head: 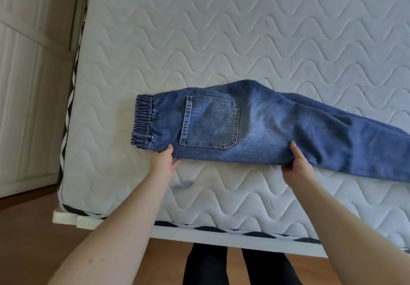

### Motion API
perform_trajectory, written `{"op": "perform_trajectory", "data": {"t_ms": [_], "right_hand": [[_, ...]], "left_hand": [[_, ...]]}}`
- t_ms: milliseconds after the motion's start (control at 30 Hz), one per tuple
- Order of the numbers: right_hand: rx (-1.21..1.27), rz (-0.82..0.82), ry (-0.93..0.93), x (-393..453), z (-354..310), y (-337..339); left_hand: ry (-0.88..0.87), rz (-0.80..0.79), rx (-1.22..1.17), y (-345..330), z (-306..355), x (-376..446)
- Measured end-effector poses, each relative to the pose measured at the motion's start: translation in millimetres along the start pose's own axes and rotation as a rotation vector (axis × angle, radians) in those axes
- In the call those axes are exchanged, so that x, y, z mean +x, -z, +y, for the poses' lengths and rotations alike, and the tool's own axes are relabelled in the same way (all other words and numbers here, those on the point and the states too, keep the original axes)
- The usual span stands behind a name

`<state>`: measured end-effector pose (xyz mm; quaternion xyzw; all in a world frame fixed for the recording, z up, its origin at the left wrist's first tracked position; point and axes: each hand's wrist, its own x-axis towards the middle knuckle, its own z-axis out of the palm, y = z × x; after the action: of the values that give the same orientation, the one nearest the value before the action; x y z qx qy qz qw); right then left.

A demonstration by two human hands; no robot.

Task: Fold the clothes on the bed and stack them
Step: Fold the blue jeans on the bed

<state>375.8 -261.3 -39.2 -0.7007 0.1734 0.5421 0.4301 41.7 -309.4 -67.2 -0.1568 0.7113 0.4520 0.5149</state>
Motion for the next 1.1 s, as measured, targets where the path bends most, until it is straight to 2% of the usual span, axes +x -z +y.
{"op": "perform_trajectory", "data": {"t_ms": [133,200,267,333,433,500,600,800,900,1100], "right_hand": [[-0.074,0.129,0.055,16.3,-23.8,20.3],[-0.167,-0.001,0.085,19.7,-23.3,31.5],[-0.239,-0.179,0.086,17.3,-14.7,40.8],[-0.247,-0.316,0.072,12.5,-6.0,47.6],[-0.209,-0.35,0.052,10.4,-1.0,57.7],[-0.122,-0.287,0.04,11.3,-7.1,66.1],[0.11,-0.241,0.007,13.0,-25.8,81.8],[0.121,-0.244,-0.021,-4.6,-50.2,106.7],[0.164,-0.278,-0.032,-7.6,-59.0,114.2],[0.341,-0.322,-0.077,14.9,-99.0,129.8]], "left_hand": [[-0.193,0.069,0.005,5.1,12.6,-1.0],[-0.23,0.045,-0.047,6.3,9.4,-6.8],[-0.121,-0.049,-0.073,1.8,-4.7,-15.0],[0.06,-0.175,0.012,-7.2,-27.5,-28.7],[0.238,-0.34,0.255,-25.0,-66.3,-55.0],[0.251,-0.423,0.325,-39.5,-88.9,-69.7],[0.237,-0.506,0.298,-66.7,-107.4,-88.5],[0.258,-0.636,0.332,-112.3,-135.8,-127.3],[0.25,-0.642,0.377,-130.9,-149.8,-145.4],[0.258,-0.533,0.368,-169.3,-185.7,-158.5]]}}
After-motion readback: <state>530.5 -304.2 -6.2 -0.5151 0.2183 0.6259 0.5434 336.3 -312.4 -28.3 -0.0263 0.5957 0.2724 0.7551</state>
